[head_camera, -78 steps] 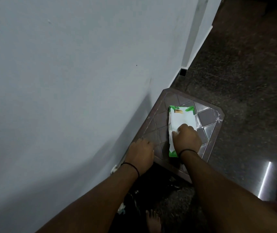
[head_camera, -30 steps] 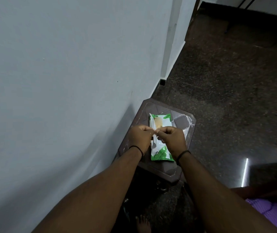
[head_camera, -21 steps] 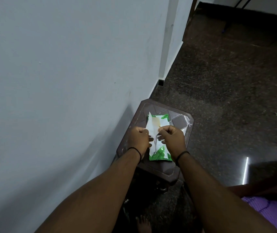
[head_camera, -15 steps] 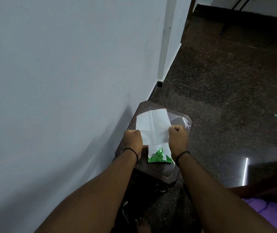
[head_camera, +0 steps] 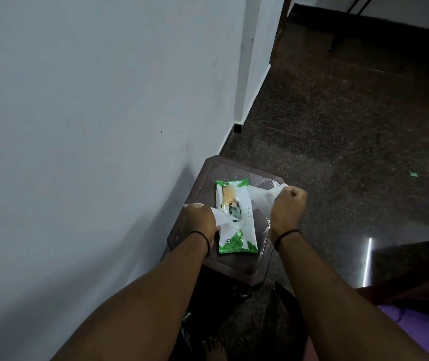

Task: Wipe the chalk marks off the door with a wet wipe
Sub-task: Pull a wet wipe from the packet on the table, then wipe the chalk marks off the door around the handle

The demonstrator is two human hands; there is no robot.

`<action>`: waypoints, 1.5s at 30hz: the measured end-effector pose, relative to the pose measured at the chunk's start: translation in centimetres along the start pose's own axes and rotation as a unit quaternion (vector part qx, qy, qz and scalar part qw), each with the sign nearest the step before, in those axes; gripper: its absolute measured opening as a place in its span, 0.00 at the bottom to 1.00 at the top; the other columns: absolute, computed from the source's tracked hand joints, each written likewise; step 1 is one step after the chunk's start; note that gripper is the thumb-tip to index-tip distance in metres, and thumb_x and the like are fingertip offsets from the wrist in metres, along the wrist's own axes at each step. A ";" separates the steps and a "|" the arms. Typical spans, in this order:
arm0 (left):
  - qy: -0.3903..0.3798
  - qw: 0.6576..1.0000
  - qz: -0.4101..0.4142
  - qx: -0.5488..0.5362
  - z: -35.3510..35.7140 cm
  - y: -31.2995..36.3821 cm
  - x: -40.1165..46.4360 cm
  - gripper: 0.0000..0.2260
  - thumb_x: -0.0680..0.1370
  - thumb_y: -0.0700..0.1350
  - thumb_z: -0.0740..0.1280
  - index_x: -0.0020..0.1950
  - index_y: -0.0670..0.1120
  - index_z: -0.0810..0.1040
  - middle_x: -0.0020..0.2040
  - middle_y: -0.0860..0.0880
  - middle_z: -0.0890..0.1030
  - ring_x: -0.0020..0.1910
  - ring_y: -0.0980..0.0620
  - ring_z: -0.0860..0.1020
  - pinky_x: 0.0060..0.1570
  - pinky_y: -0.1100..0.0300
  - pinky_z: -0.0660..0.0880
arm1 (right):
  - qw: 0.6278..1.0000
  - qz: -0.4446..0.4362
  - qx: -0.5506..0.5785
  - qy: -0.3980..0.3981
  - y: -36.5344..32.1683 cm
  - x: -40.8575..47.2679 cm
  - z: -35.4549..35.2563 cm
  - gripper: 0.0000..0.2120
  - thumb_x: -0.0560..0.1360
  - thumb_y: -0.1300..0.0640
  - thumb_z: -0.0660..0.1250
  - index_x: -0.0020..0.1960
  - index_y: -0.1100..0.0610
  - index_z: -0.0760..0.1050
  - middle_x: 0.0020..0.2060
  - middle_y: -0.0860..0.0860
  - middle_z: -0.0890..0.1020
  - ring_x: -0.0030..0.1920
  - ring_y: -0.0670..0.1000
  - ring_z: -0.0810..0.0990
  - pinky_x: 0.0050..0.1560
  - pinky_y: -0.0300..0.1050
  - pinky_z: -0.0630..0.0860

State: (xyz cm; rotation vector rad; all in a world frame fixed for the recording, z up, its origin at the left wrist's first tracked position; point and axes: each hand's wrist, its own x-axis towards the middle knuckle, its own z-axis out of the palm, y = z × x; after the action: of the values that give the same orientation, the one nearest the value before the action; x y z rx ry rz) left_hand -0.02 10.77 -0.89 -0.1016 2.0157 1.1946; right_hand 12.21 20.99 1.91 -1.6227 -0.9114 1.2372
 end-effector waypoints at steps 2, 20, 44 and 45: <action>-0.009 1.000 0.018 -0.018 0.9 0.6 -0.3 0.08 0.78 0.40 0.60 0.55 0.44 0.76 0.54 0.42 0.79 0.50 0.43 0.80 0.39 0.51 0.83 | 1.000 -0.006 -0.008 -0.009 -0.1 0.2 -0.1 0.09 0.79 0.60 0.59 0.42 0.49 0.68 0.41 0.49 0.75 0.41 0.47 0.73 0.42 0.43 0.72; -0.128 0.982 -0.064 0.120 -1.3 1.4 -2.2 0.23 0.81 0.57 0.57 0.46 0.38 0.78 0.39 0.41 0.81 0.28 0.46 0.76 0.31 0.59 0.72 | 0.959 0.061 -0.068 -0.267 -0.6 -4.0 0.5 0.08 0.77 0.60 0.69 0.41 0.55 0.72 0.38 0.52 0.74 0.38 0.48 0.71 0.38 0.42 0.68; 0.000 0.950 0.261 -0.173 -34.6 5.0 -27.8 0.06 0.76 0.44 0.71 0.53 0.47 0.83 0.50 0.45 0.85 0.45 0.47 0.82 0.40 0.53 0.81 | 0.702 -0.066 -0.231 -0.671 -18.2 -34.1 -3.1 0.09 0.73 0.66 0.71 0.53 0.61 0.81 0.46 0.60 0.83 0.45 0.58 0.80 0.49 0.53 0.75; 0.012 0.945 0.277 -0.176 -36.9 4.3 -29.7 0.06 0.76 0.44 0.70 0.52 0.46 0.83 0.49 0.44 0.85 0.45 0.47 0.82 0.41 0.51 0.82 | 0.685 -0.087 -0.237 -0.683 -19.2 -36.6 -3.6 0.08 0.73 0.66 0.72 0.52 0.60 0.82 0.45 0.58 0.83 0.44 0.57 0.80 0.47 0.52 0.75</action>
State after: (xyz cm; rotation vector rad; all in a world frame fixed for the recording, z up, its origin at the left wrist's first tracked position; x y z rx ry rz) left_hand -2.45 -24.33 31.07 0.2969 1.8853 1.9081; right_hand 6.26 -6.56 32.34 -0.5855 -2.3737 2.1651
